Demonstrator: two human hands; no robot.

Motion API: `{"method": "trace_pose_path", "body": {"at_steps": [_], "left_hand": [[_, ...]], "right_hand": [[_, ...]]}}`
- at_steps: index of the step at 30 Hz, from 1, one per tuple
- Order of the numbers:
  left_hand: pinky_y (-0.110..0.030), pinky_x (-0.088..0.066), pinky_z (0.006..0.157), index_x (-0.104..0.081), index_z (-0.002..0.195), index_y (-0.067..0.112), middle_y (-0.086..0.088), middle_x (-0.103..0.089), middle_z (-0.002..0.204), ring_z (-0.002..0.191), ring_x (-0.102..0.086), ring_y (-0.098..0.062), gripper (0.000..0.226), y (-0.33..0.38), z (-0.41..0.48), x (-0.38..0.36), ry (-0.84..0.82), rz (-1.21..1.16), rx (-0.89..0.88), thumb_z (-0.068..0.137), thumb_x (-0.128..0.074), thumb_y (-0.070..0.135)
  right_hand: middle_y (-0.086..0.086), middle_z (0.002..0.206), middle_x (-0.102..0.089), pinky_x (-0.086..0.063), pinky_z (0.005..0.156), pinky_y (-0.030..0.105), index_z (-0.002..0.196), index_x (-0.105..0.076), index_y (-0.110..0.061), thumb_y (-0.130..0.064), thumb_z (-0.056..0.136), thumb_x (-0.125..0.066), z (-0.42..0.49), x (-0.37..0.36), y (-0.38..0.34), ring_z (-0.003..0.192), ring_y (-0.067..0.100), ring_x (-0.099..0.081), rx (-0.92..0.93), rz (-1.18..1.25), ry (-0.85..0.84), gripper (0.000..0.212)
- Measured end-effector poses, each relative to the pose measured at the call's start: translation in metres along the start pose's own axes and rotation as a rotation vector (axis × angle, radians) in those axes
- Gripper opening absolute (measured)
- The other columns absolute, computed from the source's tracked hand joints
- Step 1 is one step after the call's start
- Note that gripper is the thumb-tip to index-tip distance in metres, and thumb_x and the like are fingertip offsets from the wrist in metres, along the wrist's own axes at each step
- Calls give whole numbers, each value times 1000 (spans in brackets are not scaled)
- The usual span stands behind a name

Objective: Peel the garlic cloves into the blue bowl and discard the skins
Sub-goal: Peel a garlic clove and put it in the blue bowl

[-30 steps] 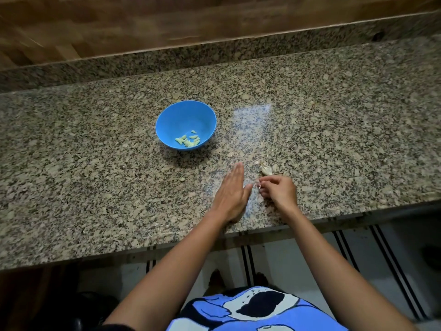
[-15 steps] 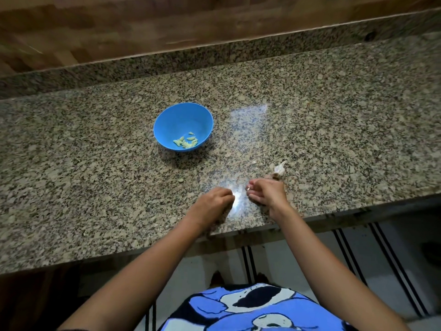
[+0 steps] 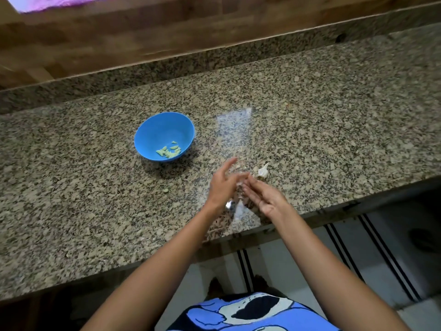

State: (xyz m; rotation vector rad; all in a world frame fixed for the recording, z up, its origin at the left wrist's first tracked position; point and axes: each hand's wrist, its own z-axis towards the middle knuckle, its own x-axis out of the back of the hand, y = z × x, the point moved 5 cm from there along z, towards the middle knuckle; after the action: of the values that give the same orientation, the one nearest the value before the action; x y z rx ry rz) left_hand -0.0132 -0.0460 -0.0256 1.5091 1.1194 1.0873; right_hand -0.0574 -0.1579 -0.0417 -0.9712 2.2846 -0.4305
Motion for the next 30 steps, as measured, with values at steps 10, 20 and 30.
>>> {"method": "trace_pose_path", "body": {"at_steps": [10,20,30], "left_hand": [[-33,-5,117,-20,149,16,-2,-12,158,145,-10,-16,48,-32,37,-16,-293,872,-209,104,-26,30],[-40,-41,106,-52,135,14,-10,-48,141,129,-47,-26,39,-39,-16,-23,-580,1009,-635,99,-42,28],[-30,-56,82,-69,106,8,-9,-70,105,92,-68,-21,28,-39,-39,50,-441,1071,-700,78,-72,4]], "right_hand": [[16,66,-66,-58,60,26,80,-57,1,1,90,-50,0,55,-37,61,22,-68,94,129,94,13],[18,82,-62,-56,68,26,83,-57,3,6,94,-41,-3,41,-24,77,22,-63,91,80,66,20],[19,95,-63,-56,78,31,91,-61,1,-1,92,-50,-12,53,-15,88,23,-66,156,44,229,11]]}}
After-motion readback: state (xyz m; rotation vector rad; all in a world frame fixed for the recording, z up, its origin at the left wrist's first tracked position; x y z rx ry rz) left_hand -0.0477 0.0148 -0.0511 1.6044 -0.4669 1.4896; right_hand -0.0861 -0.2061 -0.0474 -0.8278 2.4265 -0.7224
